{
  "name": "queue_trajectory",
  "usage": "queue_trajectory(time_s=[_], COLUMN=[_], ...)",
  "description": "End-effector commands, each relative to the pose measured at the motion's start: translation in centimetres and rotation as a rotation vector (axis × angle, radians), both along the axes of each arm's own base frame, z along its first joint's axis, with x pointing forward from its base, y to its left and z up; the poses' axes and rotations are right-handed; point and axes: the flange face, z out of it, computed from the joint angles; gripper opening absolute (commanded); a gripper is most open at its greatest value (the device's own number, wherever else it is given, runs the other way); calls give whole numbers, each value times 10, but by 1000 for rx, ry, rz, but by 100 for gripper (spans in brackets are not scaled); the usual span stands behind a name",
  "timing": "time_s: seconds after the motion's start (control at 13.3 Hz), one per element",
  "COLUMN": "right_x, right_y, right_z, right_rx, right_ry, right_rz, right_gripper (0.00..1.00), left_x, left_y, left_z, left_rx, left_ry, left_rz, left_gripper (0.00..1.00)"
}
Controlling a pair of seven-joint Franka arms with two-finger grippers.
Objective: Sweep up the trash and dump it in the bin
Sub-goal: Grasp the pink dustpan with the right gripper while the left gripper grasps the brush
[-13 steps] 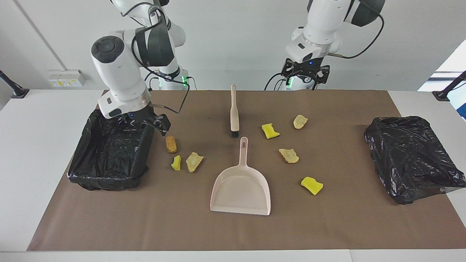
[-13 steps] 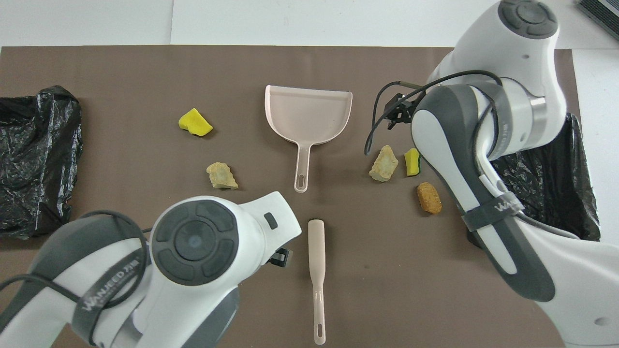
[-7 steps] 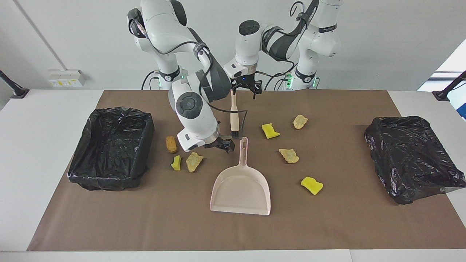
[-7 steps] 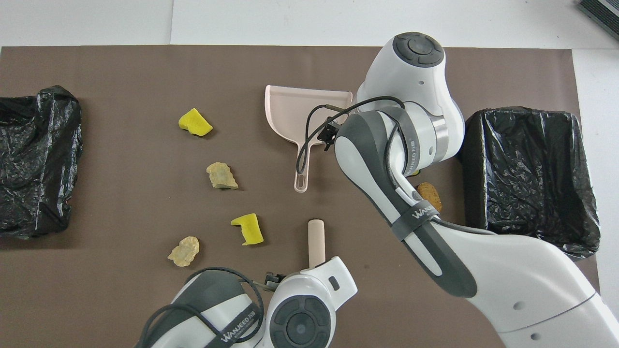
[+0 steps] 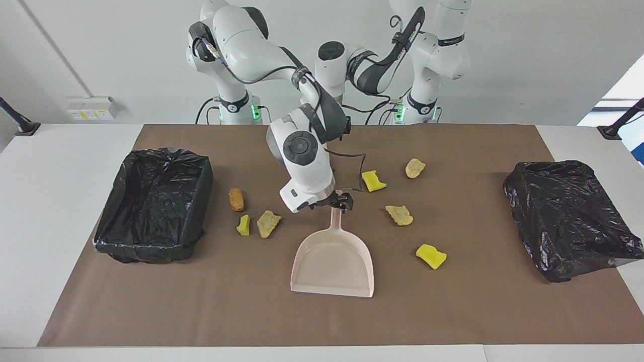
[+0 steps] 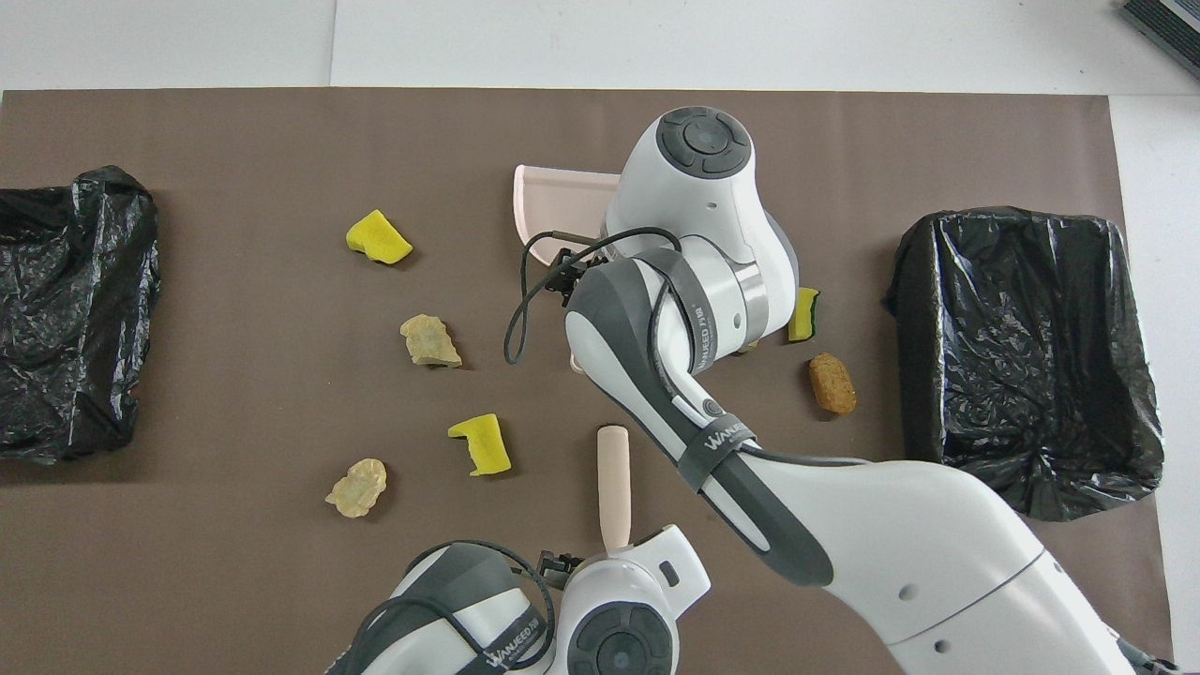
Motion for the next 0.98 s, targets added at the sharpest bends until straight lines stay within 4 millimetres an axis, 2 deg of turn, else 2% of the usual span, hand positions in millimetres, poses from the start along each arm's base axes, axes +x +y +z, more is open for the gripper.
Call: queue_trajectory(time_s=[0.0, 0.08, 0.15, 0.23, 0.3, 0.45, 0.53, 0.6, 0.68, 0.9], right_x=[3, -4, -9, -8, -8, -15, -16, -18, -18, -17], right_y=[5, 15, 19, 16, 17, 20, 19, 18, 20, 12], right_z=[0, -9, -17, -16, -18, -22, -23, -24, -25, -25], right_rx=[-23, -39, -56, -56, -54, -55, -55, -55, -48, -60], right_ry=[-26, -22, -22, -21, -25, -18, -15, -11, -19, -7], right_rz=[3, 27, 47, 44, 49, 80, 87, 93, 91, 87], right_gripper=[100, 100, 100, 99, 92, 75, 60, 27, 1, 0], left_x=[-4, -4, -4, -3, -3, 1, 0, 1, 3, 13], left_y=[-4, -4, -4, -5, -5, -7, -6, -5, -3, 9], left_z=[-17, -17, -16, -17, -15, -10, -10, -9, -6, 14], left_rx=[-11, -9, -9, -8, -10, -21, -20, -17, -17, -12], left_ry=[3, 4, 4, 5, 4, -2, -2, 0, 0, 3], left_rz=[56, 65, 73, 71, 73, 77, 76, 75, 74, 80], left_gripper=[100, 80, 52, 24, 0, 0, 0, 0, 0, 0])
